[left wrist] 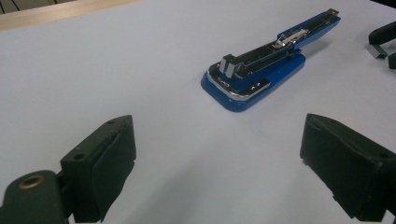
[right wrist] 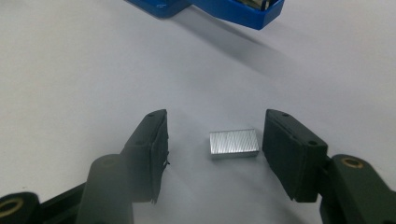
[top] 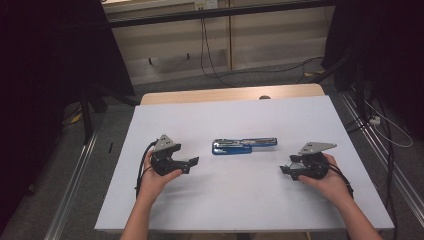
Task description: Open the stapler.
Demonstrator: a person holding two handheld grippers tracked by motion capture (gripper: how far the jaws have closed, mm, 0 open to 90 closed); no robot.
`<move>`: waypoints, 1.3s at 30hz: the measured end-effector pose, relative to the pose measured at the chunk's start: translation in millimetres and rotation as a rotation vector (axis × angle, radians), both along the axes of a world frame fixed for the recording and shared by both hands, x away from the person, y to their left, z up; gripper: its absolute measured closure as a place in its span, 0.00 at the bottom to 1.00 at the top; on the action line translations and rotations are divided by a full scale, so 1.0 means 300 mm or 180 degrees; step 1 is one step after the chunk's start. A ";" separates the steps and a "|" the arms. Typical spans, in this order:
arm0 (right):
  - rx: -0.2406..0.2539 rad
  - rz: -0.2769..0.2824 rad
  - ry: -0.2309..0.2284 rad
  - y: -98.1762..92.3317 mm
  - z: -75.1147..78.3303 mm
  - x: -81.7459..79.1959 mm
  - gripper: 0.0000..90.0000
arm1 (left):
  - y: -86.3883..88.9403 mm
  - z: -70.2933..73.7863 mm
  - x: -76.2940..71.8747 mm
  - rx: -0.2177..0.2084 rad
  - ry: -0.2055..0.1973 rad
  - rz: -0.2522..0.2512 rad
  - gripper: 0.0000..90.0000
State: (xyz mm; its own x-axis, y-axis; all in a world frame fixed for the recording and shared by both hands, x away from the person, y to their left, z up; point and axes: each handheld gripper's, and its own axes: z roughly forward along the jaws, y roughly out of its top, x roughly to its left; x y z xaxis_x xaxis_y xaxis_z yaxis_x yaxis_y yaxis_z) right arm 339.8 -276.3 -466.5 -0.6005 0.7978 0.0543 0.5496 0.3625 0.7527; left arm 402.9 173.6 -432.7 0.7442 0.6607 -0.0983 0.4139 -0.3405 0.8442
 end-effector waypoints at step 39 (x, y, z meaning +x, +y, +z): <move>-0.0102 0.0560 0.0016 0.020 0.008 -0.023 0.53 | 0.014 0.009 0.001 0.0007 0.0006 0.0015 0.12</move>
State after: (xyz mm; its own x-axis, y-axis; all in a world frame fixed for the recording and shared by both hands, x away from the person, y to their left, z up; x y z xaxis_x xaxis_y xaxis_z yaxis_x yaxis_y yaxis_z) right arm 332.9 -270.4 -464.1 -0.7309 0.6817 0.0338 0.4793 0.4773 0.7365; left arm 403.2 177.7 -430.0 0.7408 0.6645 -0.0985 0.4172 -0.3403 0.8427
